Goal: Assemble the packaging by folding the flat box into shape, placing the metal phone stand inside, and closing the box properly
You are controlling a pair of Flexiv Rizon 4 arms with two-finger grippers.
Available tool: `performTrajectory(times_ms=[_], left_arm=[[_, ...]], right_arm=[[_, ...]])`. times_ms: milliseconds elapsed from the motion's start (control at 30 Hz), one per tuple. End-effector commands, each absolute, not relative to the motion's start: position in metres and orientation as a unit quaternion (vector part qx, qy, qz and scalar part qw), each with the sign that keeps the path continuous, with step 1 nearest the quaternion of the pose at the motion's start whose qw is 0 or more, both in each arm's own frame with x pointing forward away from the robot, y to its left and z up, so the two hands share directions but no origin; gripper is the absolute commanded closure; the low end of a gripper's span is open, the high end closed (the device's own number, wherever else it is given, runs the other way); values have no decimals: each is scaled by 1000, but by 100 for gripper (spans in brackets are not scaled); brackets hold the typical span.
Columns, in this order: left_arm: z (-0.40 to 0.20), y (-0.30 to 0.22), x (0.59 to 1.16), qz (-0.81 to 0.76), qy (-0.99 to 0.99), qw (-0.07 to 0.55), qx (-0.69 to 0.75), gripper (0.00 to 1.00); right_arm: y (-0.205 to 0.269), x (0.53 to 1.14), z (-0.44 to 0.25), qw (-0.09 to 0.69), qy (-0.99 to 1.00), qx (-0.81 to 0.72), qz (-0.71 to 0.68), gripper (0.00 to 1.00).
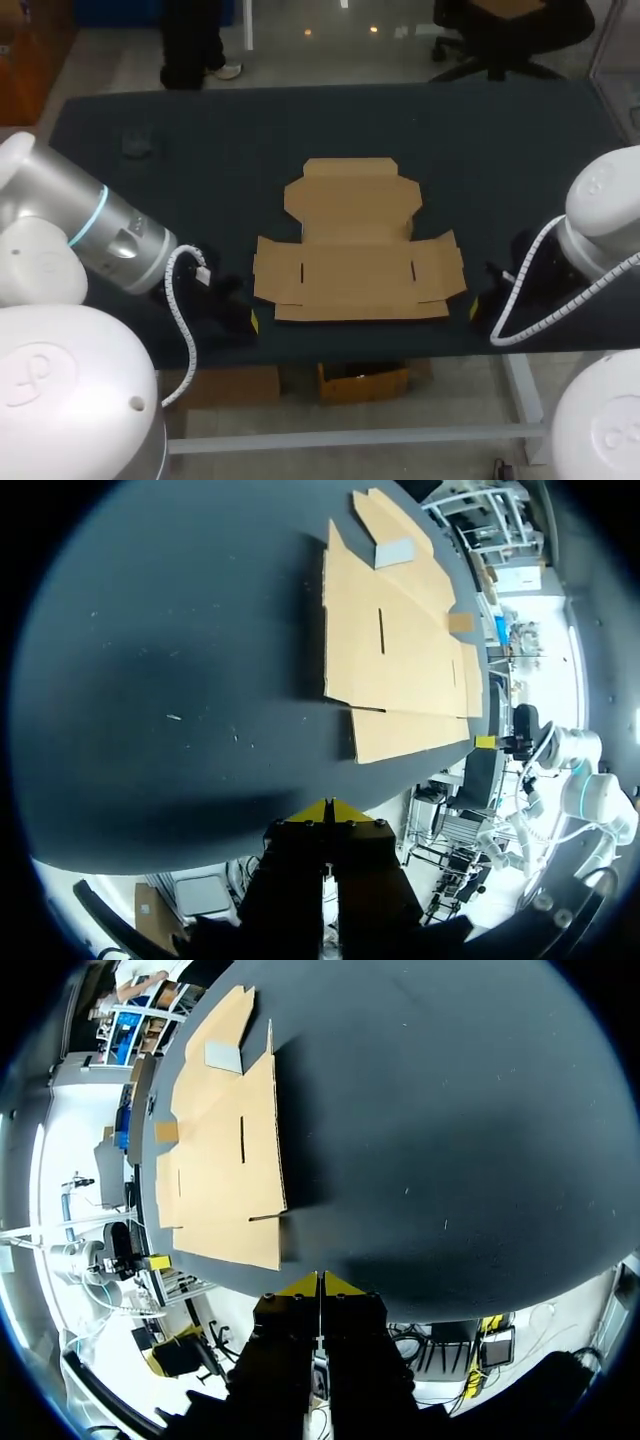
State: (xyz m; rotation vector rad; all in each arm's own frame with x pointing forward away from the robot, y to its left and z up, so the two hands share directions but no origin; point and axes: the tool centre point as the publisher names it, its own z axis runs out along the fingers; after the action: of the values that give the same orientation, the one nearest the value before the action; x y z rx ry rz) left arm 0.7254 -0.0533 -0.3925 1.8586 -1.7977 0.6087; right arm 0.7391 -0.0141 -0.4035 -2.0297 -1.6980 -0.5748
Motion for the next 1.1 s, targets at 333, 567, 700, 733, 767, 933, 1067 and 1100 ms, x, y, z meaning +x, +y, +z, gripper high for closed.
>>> performTrajectory(times_ms=[333, 567, 700, 733, 767, 933, 1067, 1100], left_arm=[[-402, -63, 736, 231, -657, 250, 672, 100], [-406, -63, 741, 232, -654, 256, 673, 100], [-407, -64, 744, 232, -652, 260, 673, 100], [-407, -64, 744, 233, -652, 260, 673, 100], [-407, -64, 744, 233, -652, 261, 673, 100], [-409, -65, 747, 234, -649, 267, 673, 100], [-413, -66, 750, 234, -647, 272, 673, 100], [-414, -67, 751, 235, -646, 274, 673, 100]], right_arm=[[-7, 742, -417, 244, -609, -723, -216, 100], [-4, 746, -421, 253, -607, -720, -222, 100], [-2, 748, -421, 255, -607, -718, -226, 100], [-1, 748, -420, 255, -607, -717, -227, 100], [0, 748, -419, 255, -607, -717, -228, 100], [4, 748, -417, 253, -610, -714, -232, 100], [6, 749, -418, 254, -611, -713, -232, 100], [6, 749, -418, 254, -611, -713, -232, 100]])
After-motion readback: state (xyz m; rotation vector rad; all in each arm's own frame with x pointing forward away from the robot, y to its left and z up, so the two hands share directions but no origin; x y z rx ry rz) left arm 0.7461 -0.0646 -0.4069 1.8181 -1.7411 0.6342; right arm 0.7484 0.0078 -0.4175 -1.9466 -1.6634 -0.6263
